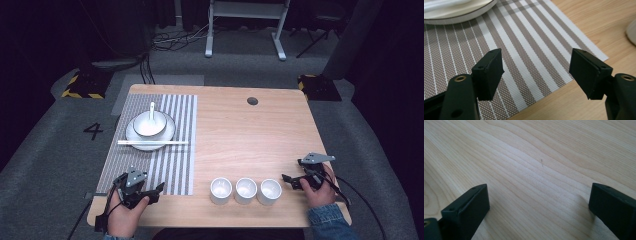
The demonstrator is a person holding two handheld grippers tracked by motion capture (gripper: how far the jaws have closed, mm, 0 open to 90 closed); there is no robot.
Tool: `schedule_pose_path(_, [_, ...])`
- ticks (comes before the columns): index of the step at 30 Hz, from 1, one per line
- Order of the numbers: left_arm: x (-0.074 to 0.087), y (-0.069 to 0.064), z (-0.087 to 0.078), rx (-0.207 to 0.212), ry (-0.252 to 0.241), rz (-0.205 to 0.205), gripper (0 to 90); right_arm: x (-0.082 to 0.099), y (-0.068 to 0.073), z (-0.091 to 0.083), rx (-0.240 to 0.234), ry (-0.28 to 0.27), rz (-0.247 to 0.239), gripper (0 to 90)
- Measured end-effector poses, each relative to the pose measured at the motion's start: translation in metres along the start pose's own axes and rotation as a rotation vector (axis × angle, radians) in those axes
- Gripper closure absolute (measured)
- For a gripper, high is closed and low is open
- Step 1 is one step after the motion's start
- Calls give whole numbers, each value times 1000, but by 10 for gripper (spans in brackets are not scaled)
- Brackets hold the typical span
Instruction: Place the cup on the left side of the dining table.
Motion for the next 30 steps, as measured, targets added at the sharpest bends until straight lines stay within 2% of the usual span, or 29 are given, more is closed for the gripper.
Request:
schedule_pose_path(5, [-7,-8,-11,15,-13,14,274,0,0,0,0,0,0,34])
schedule_pose_path(9, [-10,-12,-18,-6,2,31,273,0,0,0,0,0,0,34])
schedule_pose_path(11, [-15,-17,-23,9,-21,18,275,0,0,0,0,0,0,34])
schedule_pose_path(16, [-20,-24,-32,19,-33,24,271,0,0,0,0,0,0,34])
schedule_pose_path(17, [-21,-27,-36,31,-37,28,270,0,0,0,0,0,0,34])
schedule_pose_path(23, [-25,-31,-39,32,-46,42,270,0,0,0,0,0,0,34])
schedule_pose_path(30, [-30,-40,-34,54,-53,53,269,0,0,0,0,0,0,34])
Point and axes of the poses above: each handheld gripper's, and its own axes: z roughly forward along the jaws, x roughly out of its underside, y roughly to its left, the point moved 10 cm from there along z, roughly forward along the jaws, and after that the axes turned 10 degrees about -z, right-handed, at the moved point
